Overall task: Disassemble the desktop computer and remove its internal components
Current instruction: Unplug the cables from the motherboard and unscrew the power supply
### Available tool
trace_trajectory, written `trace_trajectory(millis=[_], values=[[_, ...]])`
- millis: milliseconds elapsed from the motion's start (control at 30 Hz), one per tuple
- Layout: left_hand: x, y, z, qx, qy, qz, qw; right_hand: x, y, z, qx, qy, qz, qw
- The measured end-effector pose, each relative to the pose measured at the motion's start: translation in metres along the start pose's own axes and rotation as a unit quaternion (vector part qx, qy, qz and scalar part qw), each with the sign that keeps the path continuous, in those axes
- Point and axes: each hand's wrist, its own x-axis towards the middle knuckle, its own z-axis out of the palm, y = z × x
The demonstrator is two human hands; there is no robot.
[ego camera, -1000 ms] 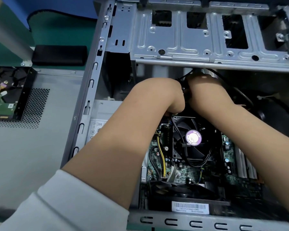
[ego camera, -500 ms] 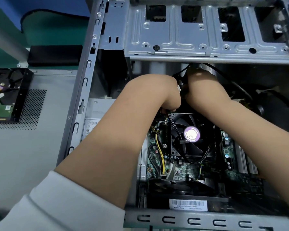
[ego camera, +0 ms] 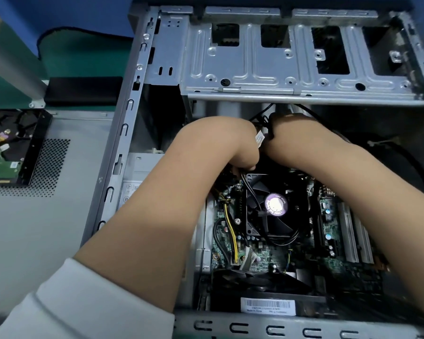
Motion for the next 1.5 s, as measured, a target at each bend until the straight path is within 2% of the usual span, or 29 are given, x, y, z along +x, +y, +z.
trace_trajectory(millis=[167, 233, 300, 333, 400, 467, 633, 733, 800, 867, 933, 1033, 1167, 1333, 1400, 1500], values=[[-0.025, -0.001, -0.012, -0.085, 0.021, 0.047, 0.995, -0.029, 0.005, -0.020, 0.019, -0.062, 0.013, 0.998], [-0.040, -0.003, -0.019, -0.157, 0.002, 0.070, 0.985, -0.043, 0.009, -0.029, 0.049, -0.046, 0.018, 0.998], [-0.058, -0.006, -0.028, -0.206, 0.011, 0.082, 0.975, -0.055, 0.018, -0.038, 0.139, -0.008, 0.018, 0.990], [-0.067, -0.007, -0.033, -0.230, 0.030, 0.090, 0.969, -0.060, 0.022, -0.043, 0.218, 0.004, 0.016, 0.976], [-0.083, -0.010, -0.042, -0.272, 0.067, 0.114, 0.953, -0.074, 0.028, -0.055, 0.417, 0.013, 0.016, 0.909], [-0.098, -0.012, -0.045, -0.301, 0.078, 0.140, 0.940, -0.087, 0.032, -0.064, 0.541, 0.014, 0.013, 0.841], [-0.123, -0.017, -0.043, -0.305, 0.098, 0.156, 0.934, -0.109, 0.029, -0.094, 0.641, 0.007, -0.006, 0.767], [-0.137, -0.018, -0.045, -0.338, 0.125, 0.184, 0.914, -0.124, 0.025, -0.113, 0.687, 0.076, -0.008, 0.723], [-0.145, -0.018, -0.048, -0.384, 0.140, 0.197, 0.891, -0.130, 0.022, -0.126, 0.733, 0.121, -0.003, 0.670], [-0.151, -0.017, -0.052, -0.398, 0.169, 0.186, 0.882, -0.131, 0.019, -0.141, 0.775, 0.143, -0.005, 0.615], [-0.155, -0.017, -0.055, -0.412, 0.195, 0.171, 0.874, -0.131, 0.017, -0.153, 0.801, 0.152, -0.006, 0.580], [-0.162, -0.015, -0.061, -0.456, 0.224, 0.172, 0.844, -0.130, 0.016, -0.166, 0.822, 0.147, -0.018, 0.550], [-0.172, -0.005, -0.064, -0.525, 0.173, 0.180, 0.813, -0.125, 0.017, -0.179, 0.849, 0.140, -0.010, 0.510], [-0.173, 0.000, -0.065, -0.614, 0.167, 0.148, 0.757, -0.119, 0.026, -0.189, 0.860, 0.141, -0.001, 0.491], [-0.174, -0.001, -0.065, -0.613, 0.170, 0.117, 0.763, -0.115, 0.030, -0.192, 0.862, 0.145, 0.002, 0.486], [-0.176, -0.007, -0.062, -0.582, 0.157, 0.084, 0.794, -0.107, 0.031, -0.195, 0.862, 0.152, 0.009, 0.484]])
